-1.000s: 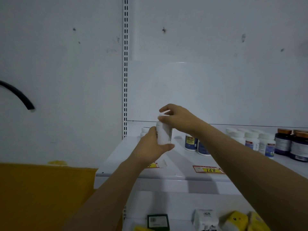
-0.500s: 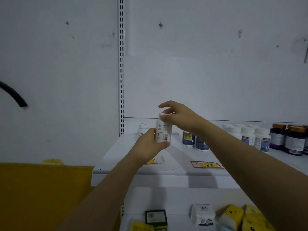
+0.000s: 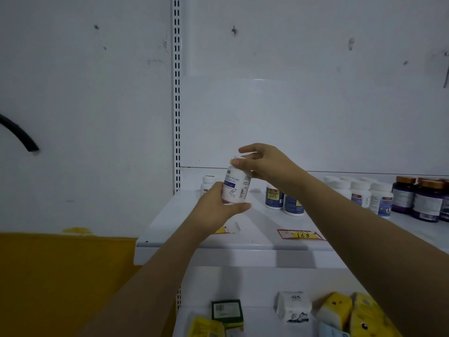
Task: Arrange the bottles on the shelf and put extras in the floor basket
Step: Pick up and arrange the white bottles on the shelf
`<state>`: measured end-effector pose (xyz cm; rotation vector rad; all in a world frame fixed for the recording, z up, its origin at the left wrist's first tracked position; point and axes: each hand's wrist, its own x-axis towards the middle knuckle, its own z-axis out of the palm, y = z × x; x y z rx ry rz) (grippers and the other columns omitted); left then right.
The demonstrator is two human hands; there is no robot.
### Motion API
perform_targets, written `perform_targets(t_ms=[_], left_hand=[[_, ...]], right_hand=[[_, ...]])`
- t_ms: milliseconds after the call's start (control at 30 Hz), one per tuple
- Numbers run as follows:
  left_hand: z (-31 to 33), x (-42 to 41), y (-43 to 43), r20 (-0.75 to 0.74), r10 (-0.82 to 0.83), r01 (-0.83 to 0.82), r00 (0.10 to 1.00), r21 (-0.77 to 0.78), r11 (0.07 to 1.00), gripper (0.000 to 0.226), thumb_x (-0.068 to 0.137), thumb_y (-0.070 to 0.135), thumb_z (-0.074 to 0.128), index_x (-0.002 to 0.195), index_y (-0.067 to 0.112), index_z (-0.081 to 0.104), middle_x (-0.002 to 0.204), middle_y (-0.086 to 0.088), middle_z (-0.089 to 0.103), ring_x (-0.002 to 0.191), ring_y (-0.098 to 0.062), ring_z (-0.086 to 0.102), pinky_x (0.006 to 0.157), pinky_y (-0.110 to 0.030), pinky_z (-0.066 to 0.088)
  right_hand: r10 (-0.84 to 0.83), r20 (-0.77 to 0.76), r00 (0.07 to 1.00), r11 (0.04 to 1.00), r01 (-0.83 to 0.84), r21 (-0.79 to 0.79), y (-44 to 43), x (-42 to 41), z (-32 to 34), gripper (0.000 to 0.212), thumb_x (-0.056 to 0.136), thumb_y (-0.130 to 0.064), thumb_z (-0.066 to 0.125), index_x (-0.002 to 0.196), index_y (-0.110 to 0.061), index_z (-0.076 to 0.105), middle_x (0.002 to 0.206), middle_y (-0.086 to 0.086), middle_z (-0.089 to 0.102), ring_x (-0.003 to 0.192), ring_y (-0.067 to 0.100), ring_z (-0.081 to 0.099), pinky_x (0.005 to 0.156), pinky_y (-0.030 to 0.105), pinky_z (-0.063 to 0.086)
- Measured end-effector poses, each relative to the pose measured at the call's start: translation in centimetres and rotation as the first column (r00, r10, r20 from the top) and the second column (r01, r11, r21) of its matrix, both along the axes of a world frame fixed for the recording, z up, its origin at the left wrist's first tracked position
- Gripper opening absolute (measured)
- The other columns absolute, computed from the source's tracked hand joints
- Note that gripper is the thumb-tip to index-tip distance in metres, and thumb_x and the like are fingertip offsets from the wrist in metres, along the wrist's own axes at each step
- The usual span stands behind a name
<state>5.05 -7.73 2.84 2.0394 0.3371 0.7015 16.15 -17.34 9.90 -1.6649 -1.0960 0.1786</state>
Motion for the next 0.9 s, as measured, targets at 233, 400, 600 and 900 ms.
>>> perform_targets(t_ms=[233, 400, 600, 900], left_hand=[[0.1, -0.2, -0.6, 0.028, -0.041, 0.042, 0.999, -0.056, 0.998, 0.049, 0.079, 0.033, 0.073, 0.119, 0.020, 0.048, 0.114, 0.005, 0.059, 0.105, -0.015, 0.058, 0.086, -0.026, 0.046], [0.5, -0.8, -0.6, 0.040, -0.118, 0.122, 0.992, -0.127, 0.984, 0.044, 0.086, 0.030, 0.065, 0.127, 0.017, 0.054, 0.119, 0.003, 0.062, 0.104, -0.009, 0.059, 0.082, -0.016, 0.043], [0.4, -0.6, -1.1, 0.031, -0.134, 0.137, 0.991, -0.175, 0.975, 0.041, 0.082, 0.031, 0.070, 0.117, 0.021, 0.052, 0.109, 0.007, 0.062, 0.094, -0.005, 0.059, 0.084, -0.021, 0.046], [0.4, -0.8, -1.1, 0.050, -0.153, 0.159, 0.987, -0.172, 0.972, 0.045, 0.079, 0.026, 0.073, 0.120, 0.020, 0.055, 0.115, 0.005, 0.065, 0.101, -0.007, 0.062, 0.084, -0.019, 0.049]], right_hand=[[0.122, -0.183, 0.975, 0.990, -0.107, 0.092, -0.3, -0.1, -0.9, 0.034, 0.085, -0.025, 0.068, 0.116, -0.010, 0.063, 0.107, 0.004, 0.070, 0.097, 0.017, 0.067, 0.076, 0.025, 0.055], [0.227, -0.336, 0.914, 0.968, -0.174, 0.181, -0.6, 0.0, -1.0, 0.034, 0.090, -0.018, 0.062, 0.121, -0.005, 0.059, 0.115, 0.016, 0.065, 0.100, 0.022, 0.063, 0.087, 0.035, 0.054], [0.194, -0.305, 0.932, 0.976, -0.152, 0.156, -1.2, -0.4, -1.0, 0.022, 0.089, -0.024, 0.062, 0.107, -0.011, 0.065, 0.098, 0.006, 0.067, 0.092, 0.020, 0.062, 0.072, 0.027, 0.056], [0.196, -0.298, 0.934, 0.978, -0.165, 0.126, -1.4, -0.5, -1.2, 0.031, 0.089, -0.027, 0.062, 0.114, -0.008, 0.064, 0.106, 0.007, 0.067, 0.098, 0.020, 0.062, 0.074, 0.028, 0.054]])
